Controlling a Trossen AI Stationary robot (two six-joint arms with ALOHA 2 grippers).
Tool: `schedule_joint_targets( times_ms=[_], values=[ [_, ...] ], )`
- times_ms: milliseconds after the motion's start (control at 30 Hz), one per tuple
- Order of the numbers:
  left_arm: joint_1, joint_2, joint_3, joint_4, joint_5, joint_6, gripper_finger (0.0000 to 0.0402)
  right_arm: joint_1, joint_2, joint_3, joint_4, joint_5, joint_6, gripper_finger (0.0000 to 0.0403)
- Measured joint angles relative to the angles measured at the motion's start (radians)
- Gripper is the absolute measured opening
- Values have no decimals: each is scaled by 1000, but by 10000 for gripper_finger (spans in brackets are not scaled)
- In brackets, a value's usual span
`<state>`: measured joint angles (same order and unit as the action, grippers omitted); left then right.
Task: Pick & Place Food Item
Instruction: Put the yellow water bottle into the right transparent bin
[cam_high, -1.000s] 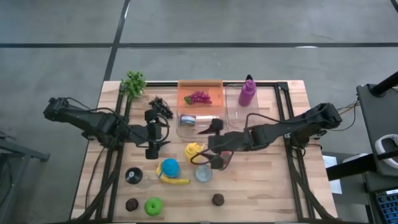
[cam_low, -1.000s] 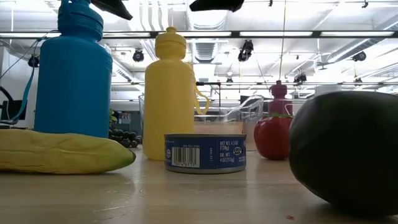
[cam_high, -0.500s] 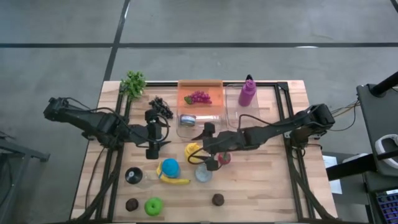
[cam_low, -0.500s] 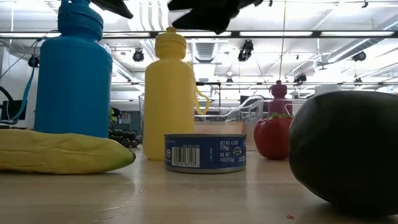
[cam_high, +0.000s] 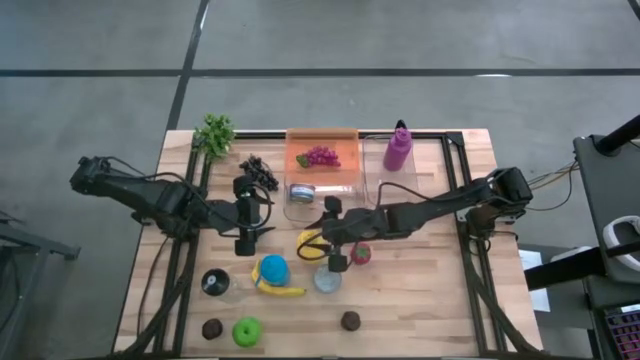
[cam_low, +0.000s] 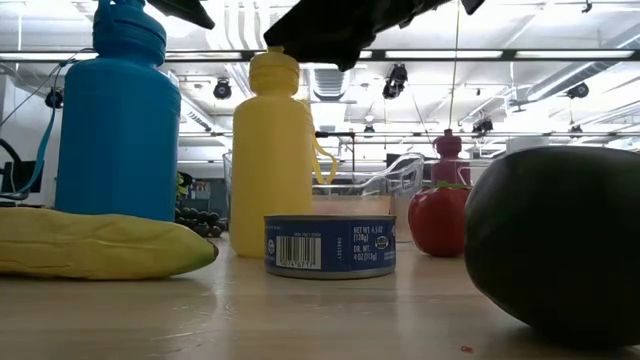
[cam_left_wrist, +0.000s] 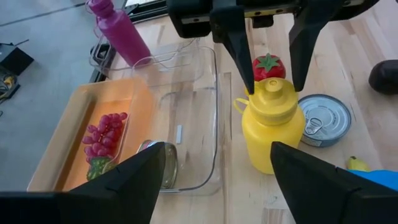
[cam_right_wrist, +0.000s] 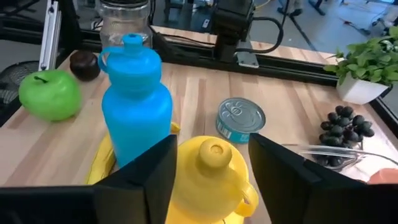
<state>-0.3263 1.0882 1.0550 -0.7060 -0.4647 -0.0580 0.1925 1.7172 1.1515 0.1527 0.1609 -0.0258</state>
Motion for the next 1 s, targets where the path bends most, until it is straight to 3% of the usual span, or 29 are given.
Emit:
schedule_joint_targets(
  times_ms=[733, 1000],
  values=[
    [0, 0, 0, 0, 0, 0, 294, -15, -1, 0, -13, -19, -8, 61],
    [0, 0, 0, 1, 0, 0, 287, -14, -2, 0, -16, -35, -11, 56]
  ],
)
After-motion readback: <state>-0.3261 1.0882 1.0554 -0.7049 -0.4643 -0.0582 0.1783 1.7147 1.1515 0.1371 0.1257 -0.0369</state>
